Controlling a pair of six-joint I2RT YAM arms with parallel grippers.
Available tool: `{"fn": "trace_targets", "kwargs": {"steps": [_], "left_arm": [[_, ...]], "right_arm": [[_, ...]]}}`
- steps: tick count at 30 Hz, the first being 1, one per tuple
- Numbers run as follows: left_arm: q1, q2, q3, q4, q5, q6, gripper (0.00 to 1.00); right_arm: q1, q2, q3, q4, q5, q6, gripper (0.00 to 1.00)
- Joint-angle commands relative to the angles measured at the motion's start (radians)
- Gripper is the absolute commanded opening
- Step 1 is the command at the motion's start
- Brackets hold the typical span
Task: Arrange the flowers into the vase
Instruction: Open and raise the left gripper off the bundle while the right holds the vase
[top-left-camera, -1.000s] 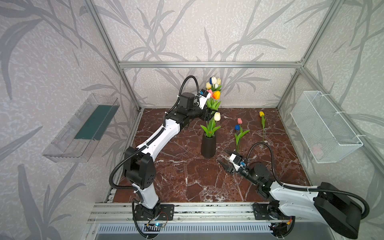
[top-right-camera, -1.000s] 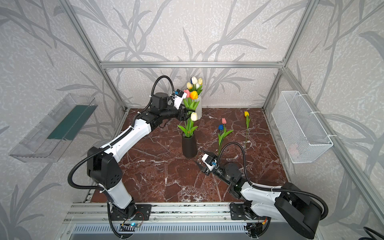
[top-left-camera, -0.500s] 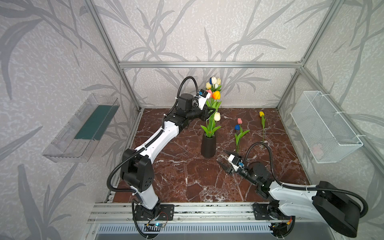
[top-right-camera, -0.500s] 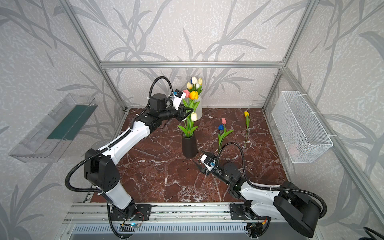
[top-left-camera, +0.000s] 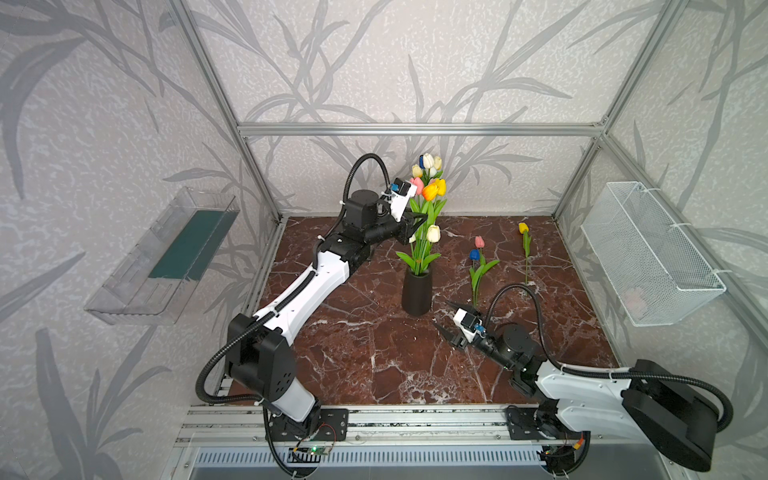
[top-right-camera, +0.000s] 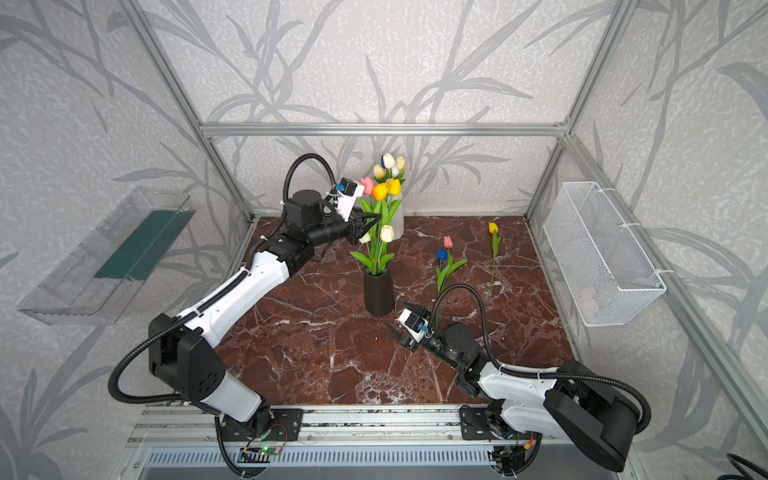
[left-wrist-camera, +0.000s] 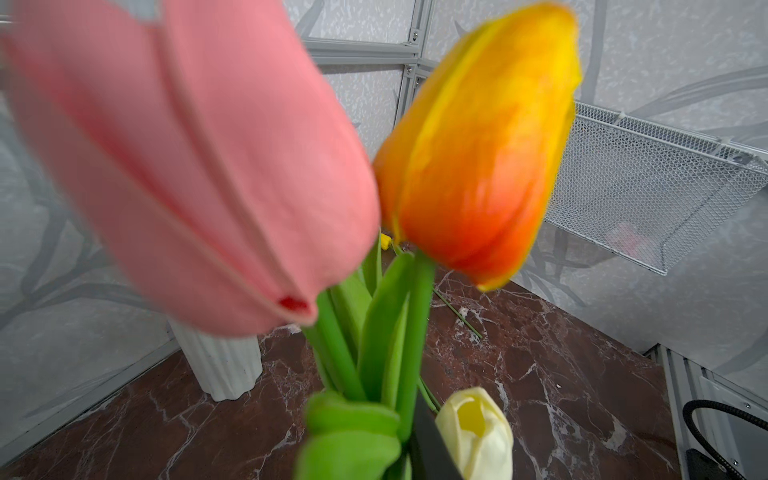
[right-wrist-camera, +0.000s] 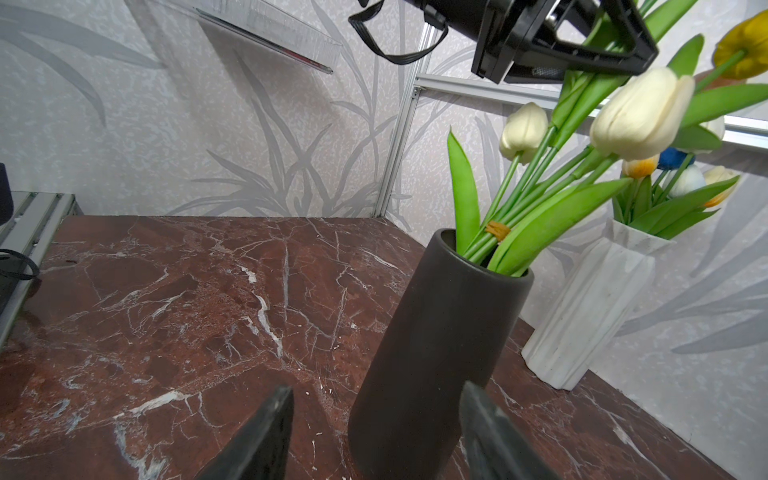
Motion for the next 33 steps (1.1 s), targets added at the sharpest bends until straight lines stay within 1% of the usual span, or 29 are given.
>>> {"fn": "trace_targets", "kwargs": {"steps": [1, 10, 19, 23, 28, 30, 33], "left_arm": [[-0.017, -0.052, -0.04, 0.05, 0.01, 0.025, 0.2], [-0.052, -0.159, -0.182, 0.122, -0.044, 0.022, 0.2], [-0.073, -0.259, -0.313, 0.177, -0.051, 0.035, 0.2], [-0.081, -0.289, -0.372, 0.219, -0.061, 0.032, 0.22], [-0.081, -0.291, -0.401, 0.212, -0.111, 0.057, 0.23], [-0.082, -0.301, -0.416, 0.234, -0.131, 0.046, 0.25], [-0.081, -0.329, -0.44, 0.271, -0.122, 0.042, 0.34]], "right_arm": [[0.009, 0.006, 0.027, 0.015, 0.004, -0.009, 0.65], [0.009, 0.018, 0.028, 0.021, 0.0, -0.009, 0.65], [0.01, 0.038, 0.032, 0.033, -0.004, -0.008, 0.66], [0.011, 0.046, 0.036, 0.031, -0.006, -0.008, 0.66], [0.011, 0.055, 0.04, 0.035, -0.011, -0.006, 0.66], [0.011, 0.053, 0.04, 0.033, -0.01, -0.007, 0.66], [0.01, 0.054, 0.04, 0.033, -0.011, -0.006, 0.66]]}}
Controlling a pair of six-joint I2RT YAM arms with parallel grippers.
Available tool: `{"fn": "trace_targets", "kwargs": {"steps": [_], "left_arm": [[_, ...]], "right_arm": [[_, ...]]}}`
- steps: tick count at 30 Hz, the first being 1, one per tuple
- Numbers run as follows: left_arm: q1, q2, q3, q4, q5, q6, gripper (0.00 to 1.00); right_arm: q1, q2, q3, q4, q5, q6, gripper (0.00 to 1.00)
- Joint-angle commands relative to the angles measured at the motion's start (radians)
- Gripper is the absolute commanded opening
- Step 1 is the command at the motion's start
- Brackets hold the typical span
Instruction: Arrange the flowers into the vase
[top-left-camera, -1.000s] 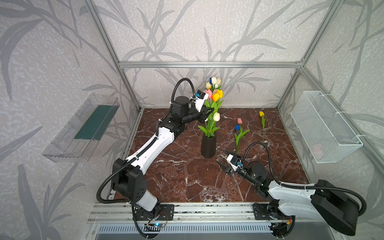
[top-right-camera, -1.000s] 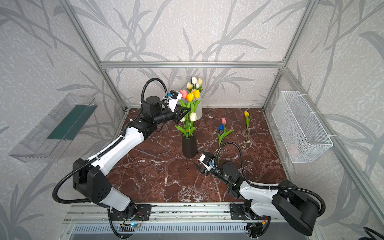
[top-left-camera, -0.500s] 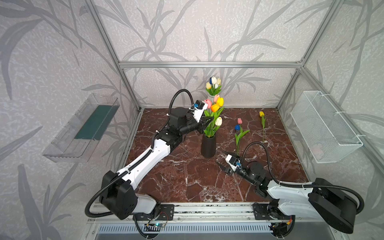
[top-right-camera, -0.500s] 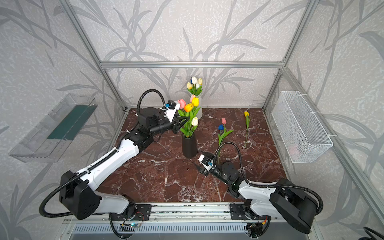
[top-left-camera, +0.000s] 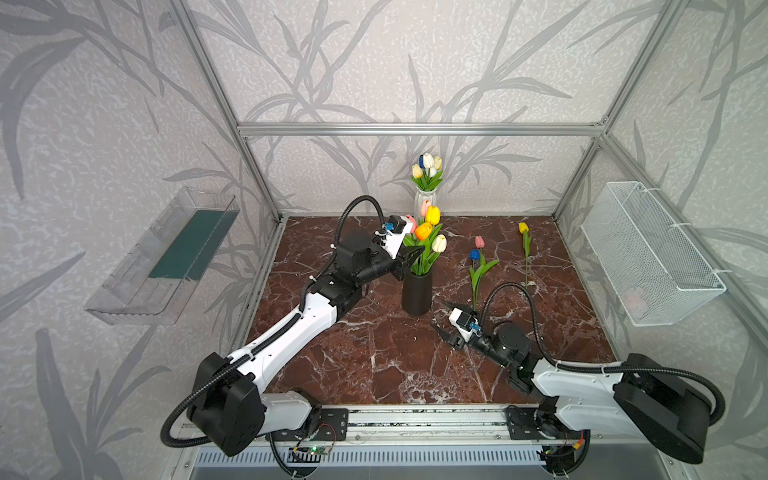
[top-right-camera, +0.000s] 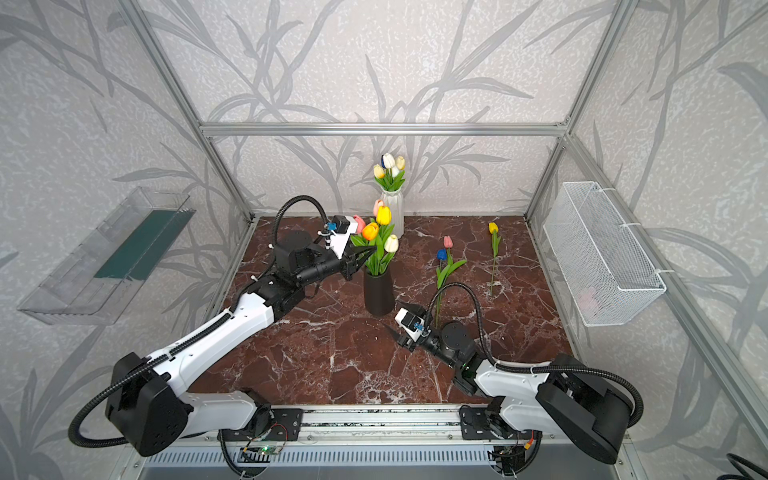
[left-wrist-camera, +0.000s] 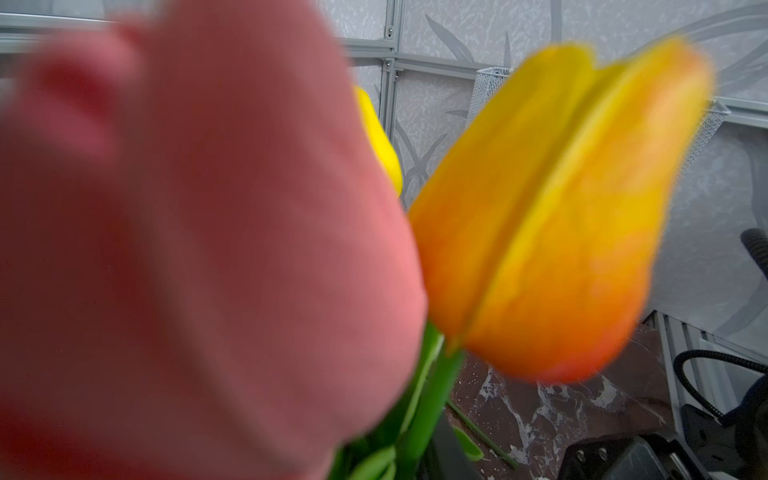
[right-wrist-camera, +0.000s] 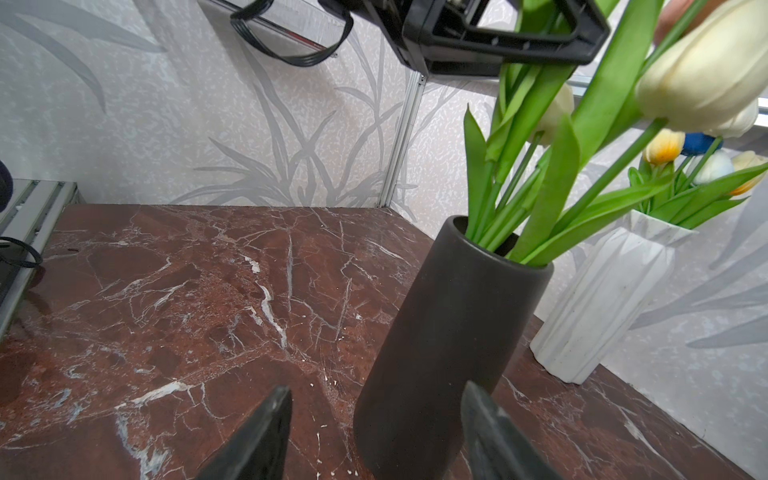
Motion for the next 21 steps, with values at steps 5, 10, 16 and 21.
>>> {"fn": "trace_targets", "kwargs": {"steps": [5, 10, 16, 21], "left_arm": [[-0.005, -0.114, -0.017, 0.054, -0.03, 0.031, 0.6], [-0.005, -0.189, -0.044, 0.027, -0.1, 0.061, 0.63], [-0.003, -0.337, -0.199, 0.166, -0.204, 0.044, 0.73], [-0.006, -0.486, -0.404, 0.326, -0.271, -0.006, 0.8]], "right_arm": [[0.005, 0.005, 0.027, 0.031, -0.007, -0.005, 0.66], [0.005, -0.01, 0.033, 0.017, 0.024, 0.013, 0.67], [0.0, -0.144, 0.13, -0.209, 0.156, 0.04, 0.72], [-0.09, -0.244, 0.274, -0.503, 0.193, 0.118, 0.84]]}}
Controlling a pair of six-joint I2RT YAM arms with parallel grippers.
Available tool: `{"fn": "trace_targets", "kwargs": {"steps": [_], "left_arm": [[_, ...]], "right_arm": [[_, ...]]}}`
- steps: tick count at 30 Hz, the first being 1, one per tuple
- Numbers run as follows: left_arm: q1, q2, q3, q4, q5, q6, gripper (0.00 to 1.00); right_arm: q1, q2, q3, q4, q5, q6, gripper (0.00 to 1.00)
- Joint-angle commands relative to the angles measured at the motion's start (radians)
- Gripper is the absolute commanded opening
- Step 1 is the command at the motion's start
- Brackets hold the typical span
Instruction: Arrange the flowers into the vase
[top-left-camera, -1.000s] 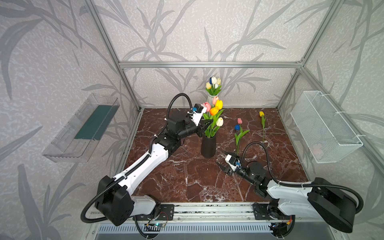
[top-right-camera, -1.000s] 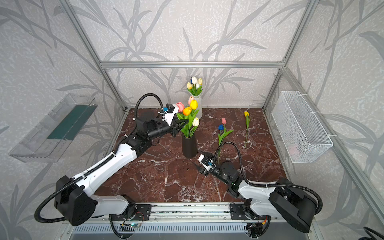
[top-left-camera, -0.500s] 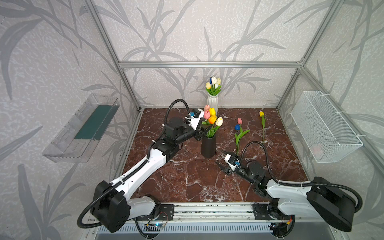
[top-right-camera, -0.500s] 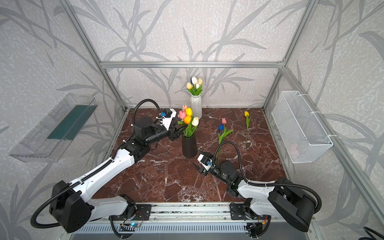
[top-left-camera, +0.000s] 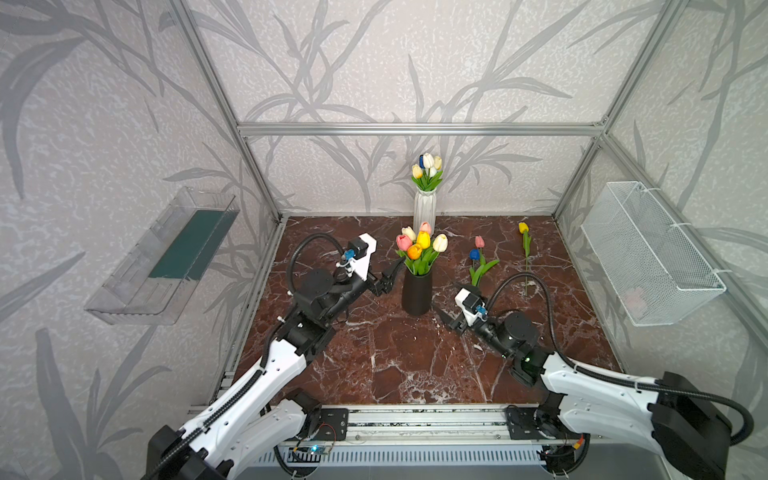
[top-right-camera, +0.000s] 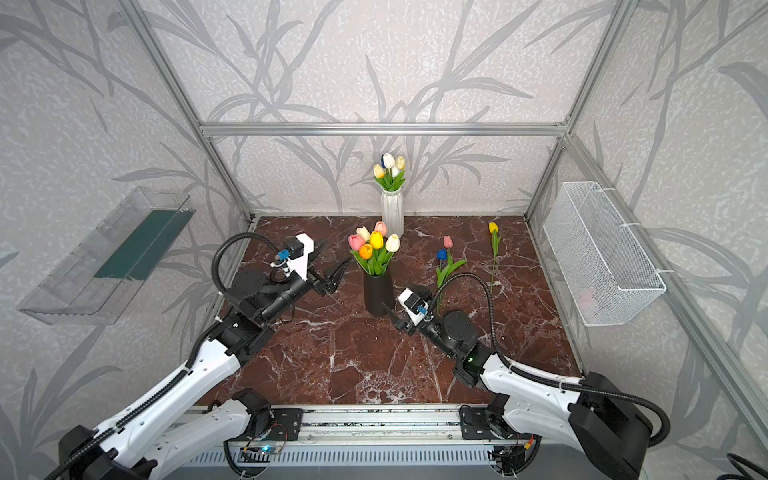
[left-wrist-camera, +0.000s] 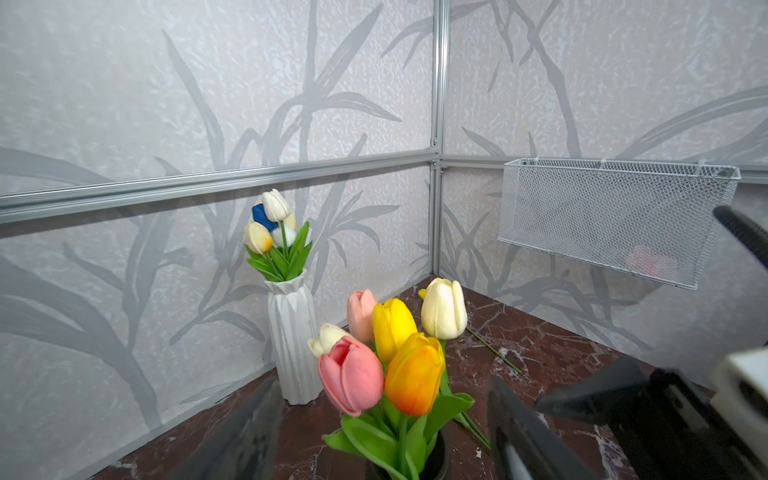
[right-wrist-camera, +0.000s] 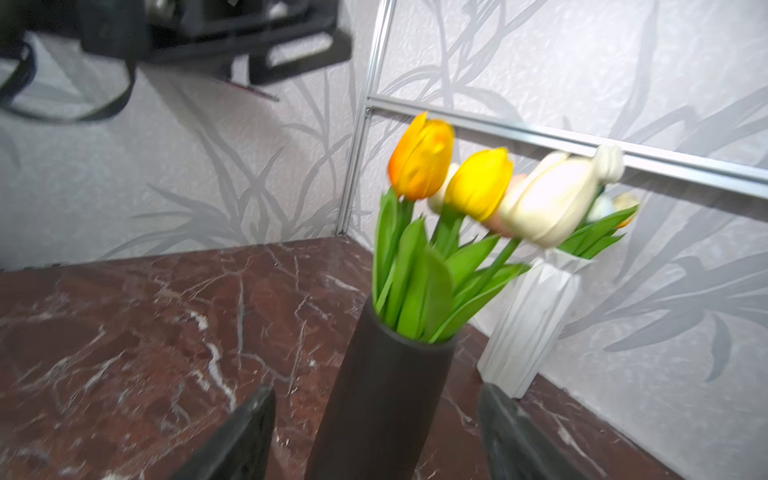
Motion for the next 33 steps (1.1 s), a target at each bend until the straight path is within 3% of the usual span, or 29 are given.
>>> {"fn": "trace_targets", "kwargs": {"steps": [1, 3, 8, 11, 12, 14, 17, 20, 22, 26, 33], "left_arm": [[-0.009, -0.086, -0.091, 0.124, -0.059, -0.022, 0.81], [-0.016, -0.128, -0.144, 0.12, -0.063, -0.034, 0.83], [-0.06, -0.152, -0.271, 0.15, -0.03, -0.097, 0.88], [-0.106, -0.099, -0.318, 0.166, -0.023, -0.123, 0.9], [-0.12, -0.078, -0.328, 0.172, -0.02, -0.125, 0.9], [-0.155, -0.02, -0.345, 0.194, -0.021, -0.109, 0.91], [-0.182, 0.063, -0.329, 0.205, -0.006, -0.083, 0.93], [-0.189, 0.148, -0.309, 0.233, 0.013, -0.062, 0.95], [-0.189, 0.193, -0.305, 0.263, 0.014, -0.06, 0.95], [-0.189, 0.268, -0.316, 0.343, 0.006, -0.062, 0.96], [-0.189, 0.292, -0.319, 0.375, -0.013, -0.059, 0.97]], "right_arm": [[-0.085, -0.06, 0.109, -0.263, 0.044, 0.113, 0.9], [-0.162, -0.07, 0.183, -0.409, 0.065, 0.214, 1.0], [-0.396, 0.032, 0.395, -0.803, -0.025, 0.404, 0.98], [-0.519, 0.155, 0.486, -0.98, -0.049, 0.434, 0.67], [-0.556, 0.192, 0.513, -1.028, -0.044, 0.444, 0.62], [-0.636, 0.285, 0.558, -1.099, -0.038, 0.455, 0.54], [-0.711, 0.426, 0.616, -1.15, -0.007, 0.44, 0.5], [-0.733, 0.57, 0.723, -1.233, 0.069, 0.395, 0.46], [-0.739, 0.636, 0.807, -1.303, -0.015, 0.374, 0.43], [-0.686, 0.689, 0.843, -1.27, -0.19, 0.399, 0.42], [-0.641, 0.785, 0.824, -1.229, -0.25, 0.475, 0.45]]}}
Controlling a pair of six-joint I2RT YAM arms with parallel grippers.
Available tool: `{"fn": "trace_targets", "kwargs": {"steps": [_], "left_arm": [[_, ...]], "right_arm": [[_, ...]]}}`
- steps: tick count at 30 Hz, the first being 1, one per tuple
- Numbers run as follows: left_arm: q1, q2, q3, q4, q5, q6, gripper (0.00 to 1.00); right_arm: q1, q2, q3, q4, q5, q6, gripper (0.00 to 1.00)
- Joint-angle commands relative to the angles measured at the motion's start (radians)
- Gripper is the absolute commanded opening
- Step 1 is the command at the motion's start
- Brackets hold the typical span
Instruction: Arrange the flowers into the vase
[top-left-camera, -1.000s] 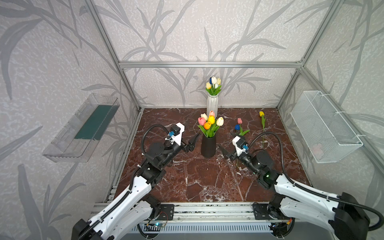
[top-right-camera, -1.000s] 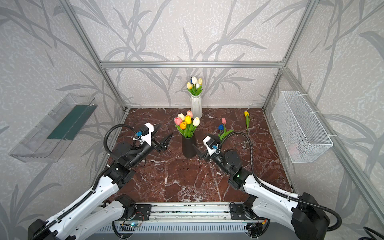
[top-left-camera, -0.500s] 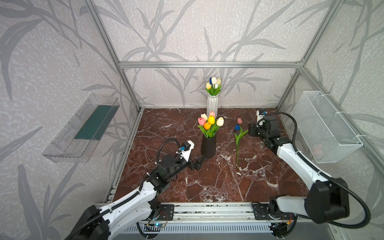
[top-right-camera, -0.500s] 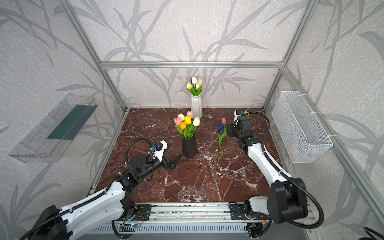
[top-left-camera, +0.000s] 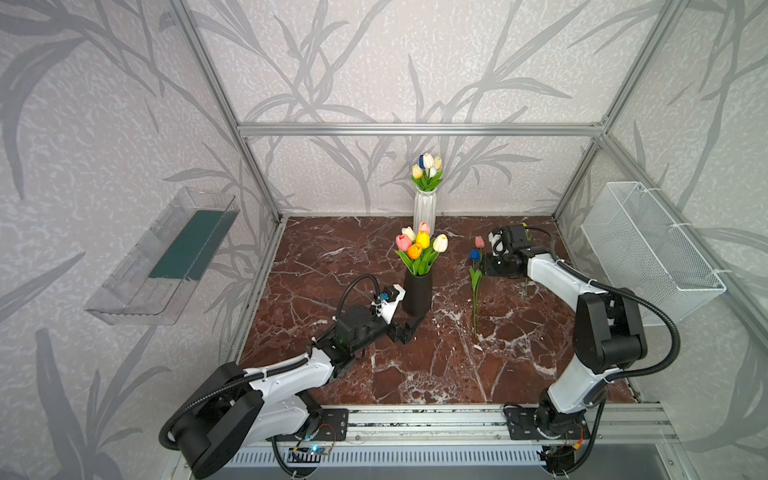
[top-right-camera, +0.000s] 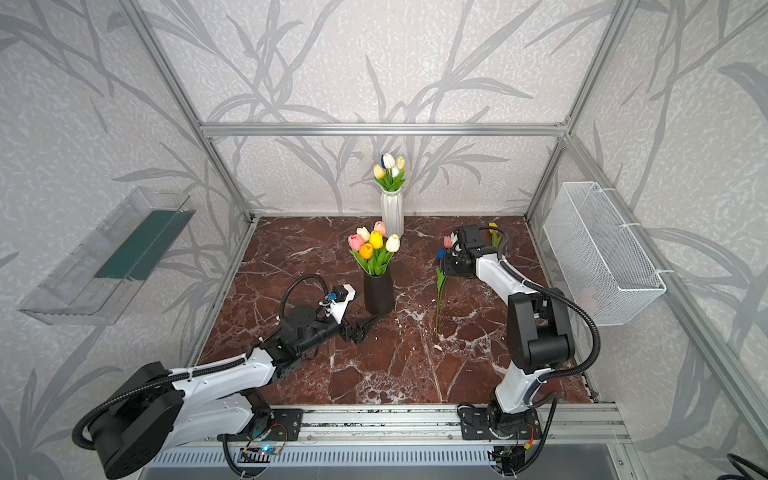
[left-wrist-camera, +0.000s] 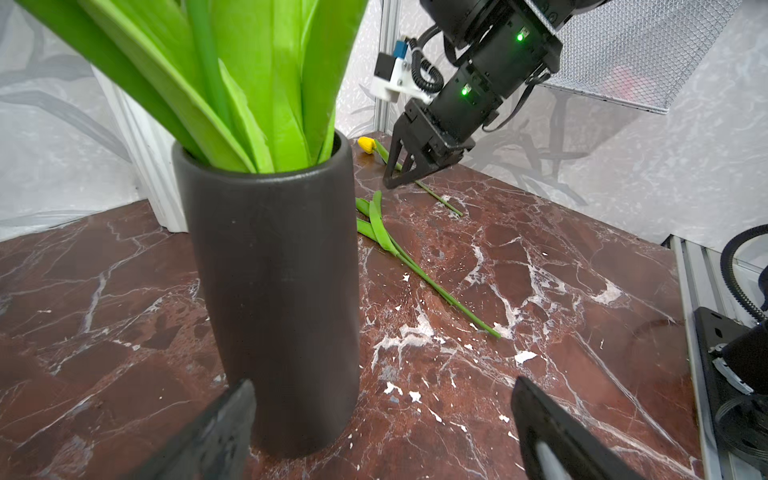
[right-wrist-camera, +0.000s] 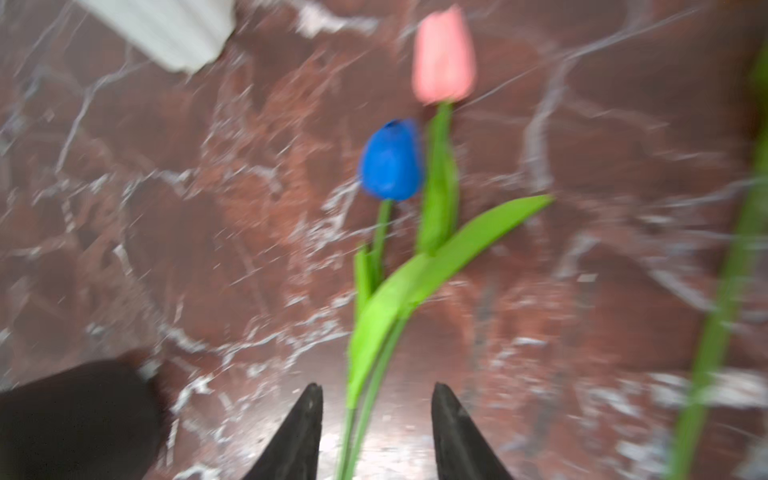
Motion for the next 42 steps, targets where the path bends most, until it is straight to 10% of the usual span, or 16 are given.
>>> {"fn": "trace_targets", "kwargs": {"steps": [1, 27, 37, 42], "left_arm": [[-0.001, -0.012, 0.013, 0.054, -0.007, 0.021, 0.97], [-0.001, -0.013, 0.05, 0.012, -0.04, 0.025, 0.98], [-0.001, -0.082, 0.03, 0.079, -0.112, 0.022, 0.98], [0.01, -0.163, -0.003, 0.118, -0.24, -0.013, 1.0]], "right_arm": [[-0.009, 0.04, -0.002, -0.019, -0.047, 0.039, 0.44], [-0.009, 0.118, -0.002, -0.049, 0.003, 0.016, 0.0], [-0.016, -0.205, -0.126, 0.054, 0.061, 0.053, 0.0], [0.0, -0.52, -0.32, 0.406, -0.056, 0.066, 0.0]]}}
